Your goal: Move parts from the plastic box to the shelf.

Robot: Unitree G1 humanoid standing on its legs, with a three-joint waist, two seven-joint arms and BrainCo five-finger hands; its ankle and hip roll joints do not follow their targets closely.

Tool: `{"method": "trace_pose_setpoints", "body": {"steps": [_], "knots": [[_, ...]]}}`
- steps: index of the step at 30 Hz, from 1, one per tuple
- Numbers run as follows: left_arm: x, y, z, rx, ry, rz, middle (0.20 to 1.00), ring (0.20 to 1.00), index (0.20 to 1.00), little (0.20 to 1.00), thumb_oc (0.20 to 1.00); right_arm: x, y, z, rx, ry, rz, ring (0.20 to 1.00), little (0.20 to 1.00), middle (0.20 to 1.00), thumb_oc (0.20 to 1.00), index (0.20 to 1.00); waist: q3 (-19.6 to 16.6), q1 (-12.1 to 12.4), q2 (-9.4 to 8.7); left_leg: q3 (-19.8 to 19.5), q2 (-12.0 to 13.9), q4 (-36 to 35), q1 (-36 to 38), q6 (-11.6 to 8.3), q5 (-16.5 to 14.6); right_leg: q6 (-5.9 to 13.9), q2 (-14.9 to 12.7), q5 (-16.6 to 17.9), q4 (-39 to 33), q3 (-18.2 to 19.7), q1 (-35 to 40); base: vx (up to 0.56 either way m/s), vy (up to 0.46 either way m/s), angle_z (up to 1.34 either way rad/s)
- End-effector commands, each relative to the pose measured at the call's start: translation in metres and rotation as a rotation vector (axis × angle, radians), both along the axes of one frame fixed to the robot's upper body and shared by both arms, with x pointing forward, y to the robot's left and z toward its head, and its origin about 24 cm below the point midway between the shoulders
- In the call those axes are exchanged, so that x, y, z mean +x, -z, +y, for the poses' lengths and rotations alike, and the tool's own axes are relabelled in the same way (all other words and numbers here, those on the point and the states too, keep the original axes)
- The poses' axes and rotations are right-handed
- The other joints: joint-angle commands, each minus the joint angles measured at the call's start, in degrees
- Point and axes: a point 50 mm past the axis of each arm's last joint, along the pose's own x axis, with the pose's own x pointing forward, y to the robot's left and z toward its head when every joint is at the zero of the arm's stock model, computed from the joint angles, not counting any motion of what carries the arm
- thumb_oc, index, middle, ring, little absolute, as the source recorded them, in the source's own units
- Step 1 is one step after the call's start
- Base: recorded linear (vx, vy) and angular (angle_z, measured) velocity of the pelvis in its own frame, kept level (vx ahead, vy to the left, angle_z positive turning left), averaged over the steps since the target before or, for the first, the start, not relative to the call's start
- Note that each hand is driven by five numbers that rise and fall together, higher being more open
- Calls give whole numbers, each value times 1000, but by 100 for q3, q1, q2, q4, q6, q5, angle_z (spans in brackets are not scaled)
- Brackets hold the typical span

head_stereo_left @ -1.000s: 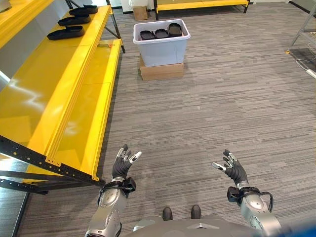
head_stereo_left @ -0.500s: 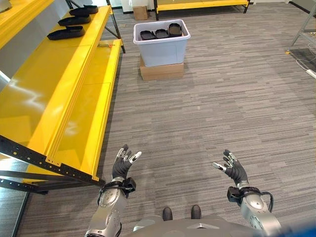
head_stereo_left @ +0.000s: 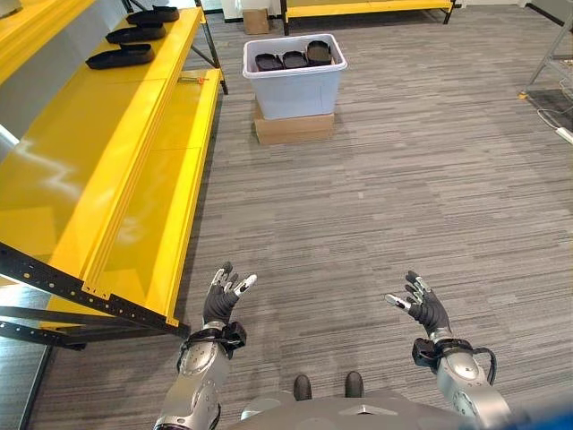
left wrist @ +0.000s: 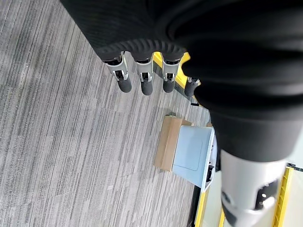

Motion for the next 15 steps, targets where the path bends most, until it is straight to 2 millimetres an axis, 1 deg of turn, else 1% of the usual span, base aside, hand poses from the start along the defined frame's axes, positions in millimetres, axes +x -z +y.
{"method": "trace_pose_setpoints", "body": {"steps": [1,2,5,7,9,11,12,13,14,15], "knots": [[19,-23,10,63,24,-124,1000,1000,1000,1000,1000,15,-17,-10,6,38,-105,1000,1000,1000,1000,1000,-84,16,-211,-323,395,351,-229,-391,-230,916,-1084,59,470,303,-64,-2,61,0],[19,-23,10,63,24,-124,1000,1000,1000,1000,1000,15,-17,-10,6,38,-105,1000,1000,1000,1000,1000,-86,16,-212,-323,394,353,-232,-391,-231,916,-1084,58,471,303,-67,-11,111,1],[22,-27,11,85,46,-139,1000,1000,1000,1000,1000,17,-17,-11,12,46,-110,1000,1000,1000,1000,1000,25,-11,-218,-373,267,726,-437,-244,-414,949,-1170,84,1016,417,-379,-30,113,2],[25,-29,9,93,63,-148,1000,1000,1000,1000,1000,17,-18,-12,17,50,-114,1000,1000,1000,1000,1000,97,-69,-186,-460,137,916,-508,-135,-519,939,-1206,220,1579,520,-644,-22,148,3],[26,-30,9,106,81,-152,1000,1000,1000,1000,1000,15,-19,-13,22,57,-116,1000,1000,1000,1000,1000,204,-145,-146,-527,42,1060,-557,-35,-567,850,-1228,617,2367,636,-1069,-36,162,14],[26,-30,8,117,98,-151,1000,1000,1000,1000,1000,11,-17,-14,30,66,-110,1000,1000,1000,1000,1000,309,-245,-63,-585,-15,1065,-478,64,-587,706,-1177,1052,3157,709,-1477,-18,200,49],[27,-31,10,127,102,-150,1000,1000,1000,1000,1000,12,-17,-14,27,67,-113,1000,1000,1000,1000,1000,402,-260,-12,-568,-19,1081,-439,135,-587,652,-1141,1098,3591,681,-1686,-3,206,42],[26,-32,11,134,98,-150,1000,1000,1000,1000,1000,12,-17,-14,29,68,-115,1000,1000,1000,1000,1000,434,-257,59,-560,21,1022,-381,152,-581,620,-1079,947,3835,570,-1855,27,163,16],[25,-31,12,134,97,-148,1000,1000,1000,1000,1000,12,-17,-14,28,68,-114,1000,1000,1000,1000,1000,431,-261,84,-556,15,984,-320,148,-602,629,-1047,834,3868,513,-1970,132,96,1],[25,-30,12,130,96,-147,1000,1000,1000,1000,1000,12,-17,-14,33,70,-113,1000,1000,1000,1000,1000,426,-289,73,-560,-14,910,-162,133,-664,627,-912,608,3638,415,-2061,172,40,-11]]}}
